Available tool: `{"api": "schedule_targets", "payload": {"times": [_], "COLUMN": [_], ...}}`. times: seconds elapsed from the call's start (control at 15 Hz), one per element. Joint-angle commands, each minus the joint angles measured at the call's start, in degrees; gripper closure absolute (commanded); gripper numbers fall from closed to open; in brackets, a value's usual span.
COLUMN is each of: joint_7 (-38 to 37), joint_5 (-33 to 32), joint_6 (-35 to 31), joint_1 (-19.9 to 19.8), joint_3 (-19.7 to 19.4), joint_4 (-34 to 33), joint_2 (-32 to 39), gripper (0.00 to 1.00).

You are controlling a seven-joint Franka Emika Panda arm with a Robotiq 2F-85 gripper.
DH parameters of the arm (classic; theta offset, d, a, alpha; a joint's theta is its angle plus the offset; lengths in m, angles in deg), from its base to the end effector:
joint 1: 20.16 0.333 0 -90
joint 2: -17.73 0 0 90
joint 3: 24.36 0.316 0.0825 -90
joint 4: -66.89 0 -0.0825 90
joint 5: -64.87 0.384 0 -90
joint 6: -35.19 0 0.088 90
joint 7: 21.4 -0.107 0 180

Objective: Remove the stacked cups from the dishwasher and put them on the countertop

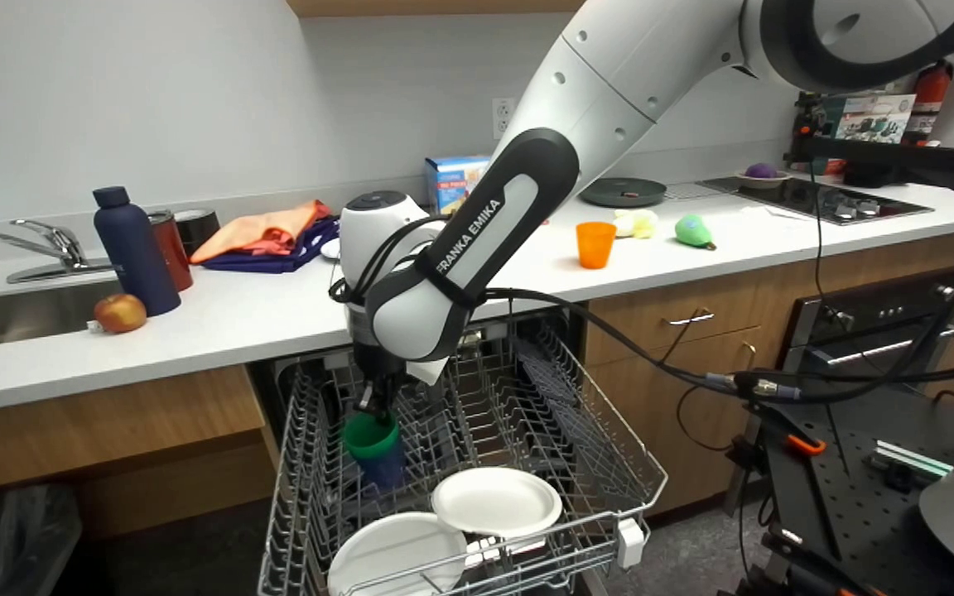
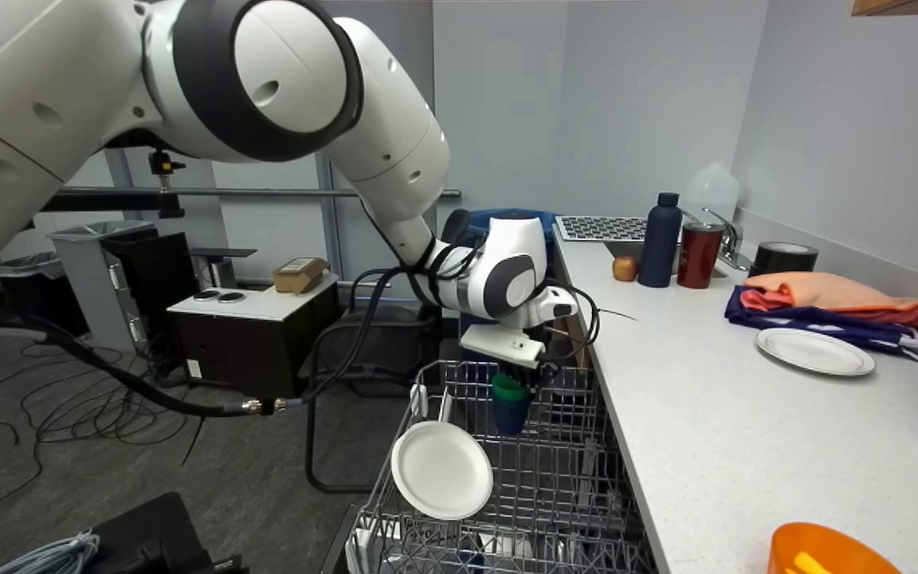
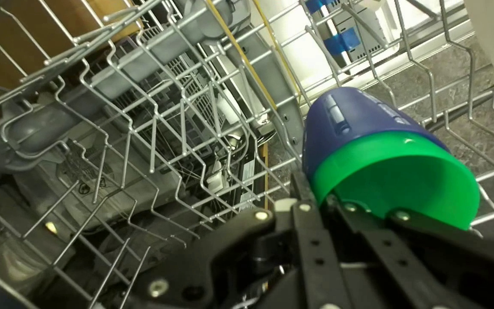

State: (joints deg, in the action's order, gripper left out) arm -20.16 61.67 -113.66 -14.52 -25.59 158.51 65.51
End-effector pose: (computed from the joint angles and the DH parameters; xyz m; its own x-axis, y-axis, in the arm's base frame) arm 0.7040 0.0576 0.1553 0.9747 0.1543 0.1615 0.1471 -0.9876 0.0557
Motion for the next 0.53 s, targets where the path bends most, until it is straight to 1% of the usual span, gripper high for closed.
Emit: {"api": "schedule_targets", "payload": {"times": [0.0,0.13,0.47], "joint_7": [5.92,8.17,10.50], "joint_5": [-0.52,-0.48,0.18], "joint_6": [-0.82,-1.18,0.82], "joint_1": [-3.02,-3.80,-5.14], "joint_3": [2.97,3.79,5.29], "joint_4": [2.67,2.73,2.91], "joint_2": [-2.38,-2.45,-2.73], "gripper": [0.98,0.98,0.98]}}
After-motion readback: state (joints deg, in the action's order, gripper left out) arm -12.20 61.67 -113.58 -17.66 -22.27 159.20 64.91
